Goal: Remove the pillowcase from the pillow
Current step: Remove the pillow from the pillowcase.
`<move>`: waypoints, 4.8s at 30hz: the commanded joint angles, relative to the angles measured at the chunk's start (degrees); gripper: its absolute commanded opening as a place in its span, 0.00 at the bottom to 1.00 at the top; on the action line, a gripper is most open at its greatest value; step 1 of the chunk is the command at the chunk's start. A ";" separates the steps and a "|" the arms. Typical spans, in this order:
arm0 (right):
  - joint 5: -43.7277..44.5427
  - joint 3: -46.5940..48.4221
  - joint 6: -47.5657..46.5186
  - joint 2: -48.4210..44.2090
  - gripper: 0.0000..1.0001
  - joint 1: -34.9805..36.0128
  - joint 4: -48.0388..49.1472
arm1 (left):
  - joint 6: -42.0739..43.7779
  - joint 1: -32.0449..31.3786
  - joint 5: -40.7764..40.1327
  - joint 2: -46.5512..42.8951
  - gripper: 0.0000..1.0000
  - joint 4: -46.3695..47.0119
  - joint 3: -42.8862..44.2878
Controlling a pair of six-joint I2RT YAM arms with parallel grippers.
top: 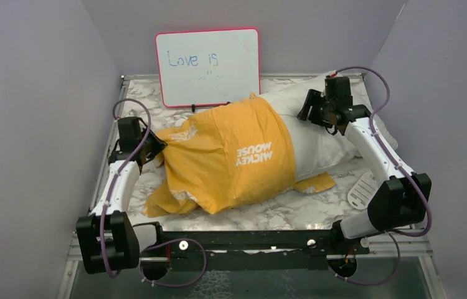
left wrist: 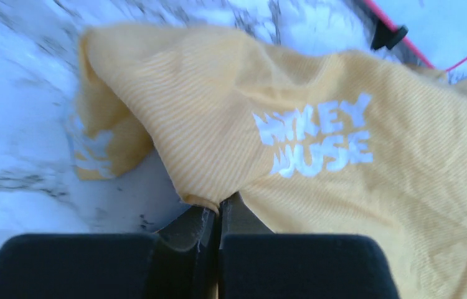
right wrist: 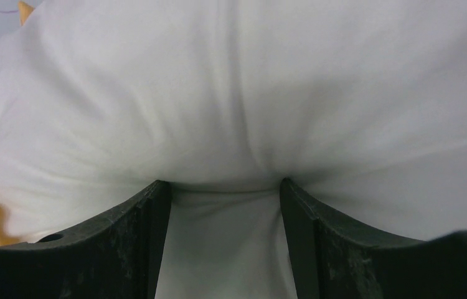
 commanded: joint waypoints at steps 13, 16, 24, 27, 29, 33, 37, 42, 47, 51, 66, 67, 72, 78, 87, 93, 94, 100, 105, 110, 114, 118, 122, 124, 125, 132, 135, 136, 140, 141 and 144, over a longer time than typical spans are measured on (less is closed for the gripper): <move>9.78 -2.77 3.25 2.43 0.67 -2.18 -3.39 | 5.65 20.76 -13.69 -8.42 0.00 -19.10 14.93; 7.61 -1.99 2.05 2.22 0.67 -2.29 -3.36 | 9.51 20.50 -5.51 -7.17 0.00 -16.76 14.64; 0.58 -1.20 1.45 -0.08 0.72 -2.26 -2.45 | 15.82 5.58 0.15 -2.37 0.73 -19.63 16.94; -0.35 -1.29 1.20 -0.64 0.75 -2.29 -2.15 | 15.06 -4.05 -2.93 -3.73 0.76 -20.96 17.06; -0.37 -1.43 1.10 -0.82 0.76 -2.26 -2.20 | 13.70 -9.72 -4.04 -6.47 0.76 -20.76 15.63; -2.42 -2.09 1.10 -1.00 0.77 -2.29 -2.03 | 9.99 -19.88 -3.00 -11.56 0.76 -21.07 11.76; -3.42 -2.79 1.43 -1.32 0.78 -2.29 -1.73 | -1.53 -30.67 -6.87 -17.08 0.78 -21.47 6.19; -3.54 -3.53 1.62 -2.29 0.78 -2.24 -1.72 | -15.19 -39.88 -10.61 -25.30 0.79 -23.43 -0.07; -3.83 -4.94 2.46 -3.92 0.79 -2.28 -1.74 | -25.40 -42.83 -8.57 -31.10 0.80 -26.06 -3.07; -4.50 -6.69 3.62 -5.45 0.81 -2.28 -1.10 | -30.10 -42.90 -4.48 -33.58 0.82 -26.90 -5.05; -6.02 -5.30 5.40 -4.96 0.82 -2.24 0.19 | -52.71 -42.88 2.59 -47.78 0.98 -19.47 -21.31; -6.33 -4.82 5.52 -4.54 0.82 -2.28 0.39 | -53.40 -42.90 3.59 -45.56 0.98 -15.92 -22.82; -7.43 -3.16 5.50 -2.68 0.82 -2.28 0.65 | -54.27 -44.36 -2.48 -32.93 0.98 -8.78 -21.89; -7.05 -2.91 4.78 -1.55 0.82 -2.24 1.09 | -63.10 -46.06 -15.10 -27.27 0.95 3.58 -27.14; -1.11 -3.85 4.72 -0.66 0.82 -2.27 1.42 | -47.21 -45.99 -24.87 -15.46 0.18 12.44 -24.90; 3.51 -3.45 4.70 0.30 0.81 -2.29 1.26 | -40.58 -46.00 -33.68 -18.70 0.00 -3.00 -18.90; 4.38 -3.28 4.58 0.49 0.81 -2.28 1.26 | -39.62 -45.97 -35.81 -20.41 0.00 -6.19 -17.65; 7.74 -2.20 4.44 1.67 0.80 -2.76 1.00 | -34.09 -44.41 -48.35 -26.53 0.00 -22.55 -6.94; 7.85 -1.13 3.94 2.31 0.79 -3.29 0.58 | -28.01 -43.59 -55.58 -24.62 0.00 -34.25 2.93; 7.51 -0.18 3.51 1.98 0.79 -3.75 0.18 | -25.83 -43.33 -59.65 -25.09 0.00 -43.93 9.72; 4.75 1.46 2.26 1.41 0.79 -3.95 -1.03 | -20.93 -43.35 -57.59 -24.87 0.00 -44.51 12.02; -0.26 3.93 2.55 -1.68 0.83 -3.92 -4.90 | -13.41 -43.29 -47.31 -24.45 0.00 -37.76 11.13; 3.14 0.99 6.54 -10.23 0.99 -3.89 -8.12 | -14.28 -43.36 -38.86 -24.05 0.03 -35.15 9.07; 3.82 -2.25 9.62 -15.52 1.00 -3.88 -9.70 | -15.60 -43.29 -37.64 -24.47 0.04 -34.91 7.99; 3.97 -4.27 11.73 -18.38 1.00 -3.91 -10.97 | -16.14 -43.28 -37.66 -24.91 0.04 -34.82 7.62; 4.53 -21.77 21.03 -34.86 1.00 -3.91 -13.02 | -14.26 -43.28 -37.25 -25.62 0.16 -34.65 7.96; 0.87 -29.70 26.26 -38.97 1.00 -3.92 -8.11 | -15.06 -43.34 -37.22 -25.80 0.60 -35.60 8.23; -1.02 -33.08 26.90 -40.26 1.00 -3.93 -4.26 | -15.18 -43.33 -36.92 -26.17 0.69 -35.79 8.25; -5.66 -44.19 29.99 -40.63 1.00 -3.93 16.22 | -16.37 -43.28 -33.62 -28.15 0.84 -35.95 8.94; -6.08 -45.60 30.80 -39.80 1.00 -3.93 20.78 | -16.69 -43.27 -31.95 -28.72 0.85 -35.89 9.16; -7.37 -49.17 32.48 -36.12 0.90 -3.91 34.89 | -18.37 -43.35 -26.31 -30.24 0.87 -35.80 8.49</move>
